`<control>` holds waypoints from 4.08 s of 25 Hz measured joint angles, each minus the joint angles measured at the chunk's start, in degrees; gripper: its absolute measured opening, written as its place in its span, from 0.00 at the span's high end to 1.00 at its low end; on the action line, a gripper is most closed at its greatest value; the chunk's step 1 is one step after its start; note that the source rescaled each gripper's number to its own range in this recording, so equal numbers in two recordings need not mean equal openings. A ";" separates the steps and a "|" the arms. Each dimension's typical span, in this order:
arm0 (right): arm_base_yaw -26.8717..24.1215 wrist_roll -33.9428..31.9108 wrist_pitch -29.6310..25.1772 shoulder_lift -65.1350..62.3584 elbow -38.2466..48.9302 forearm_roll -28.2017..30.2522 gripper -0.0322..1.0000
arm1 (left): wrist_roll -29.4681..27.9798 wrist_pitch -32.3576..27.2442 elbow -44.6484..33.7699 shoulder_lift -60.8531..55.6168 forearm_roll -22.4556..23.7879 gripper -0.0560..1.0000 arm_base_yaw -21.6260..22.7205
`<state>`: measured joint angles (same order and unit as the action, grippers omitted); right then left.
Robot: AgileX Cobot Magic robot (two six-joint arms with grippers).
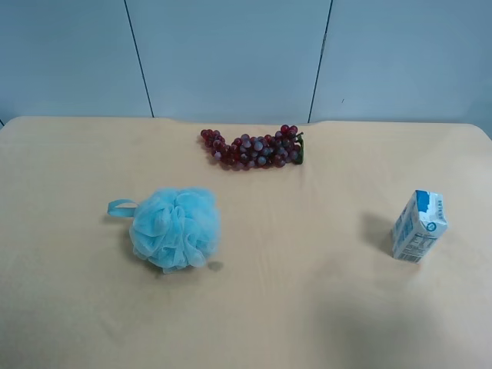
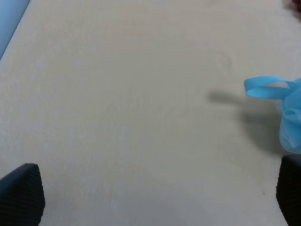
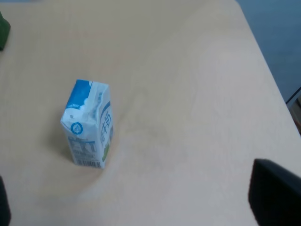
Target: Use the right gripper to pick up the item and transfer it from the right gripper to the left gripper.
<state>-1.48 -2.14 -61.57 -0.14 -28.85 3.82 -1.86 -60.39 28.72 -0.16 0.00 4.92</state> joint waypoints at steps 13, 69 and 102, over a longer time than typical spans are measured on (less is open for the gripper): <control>0.00 -0.02 0.00 0.00 0.00 0.00 0.00 | 0.00 0.00 0.00 0.00 0.00 0.00 0.00; 0.00 -12.01 8.55 78.87 -24.15 -6.52 0.00 | 0.00 -0.06 0.00 0.00 0.00 0.00 0.00; 0.00 -12.13 24.72 88.73 -13.59 -12.22 0.00 | 0.00 -0.06 0.00 0.00 0.00 0.00 0.00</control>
<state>-1.48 -14.27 -36.85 88.59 -42.44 -8.40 -1.86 -60.44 28.72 -0.16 0.00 4.92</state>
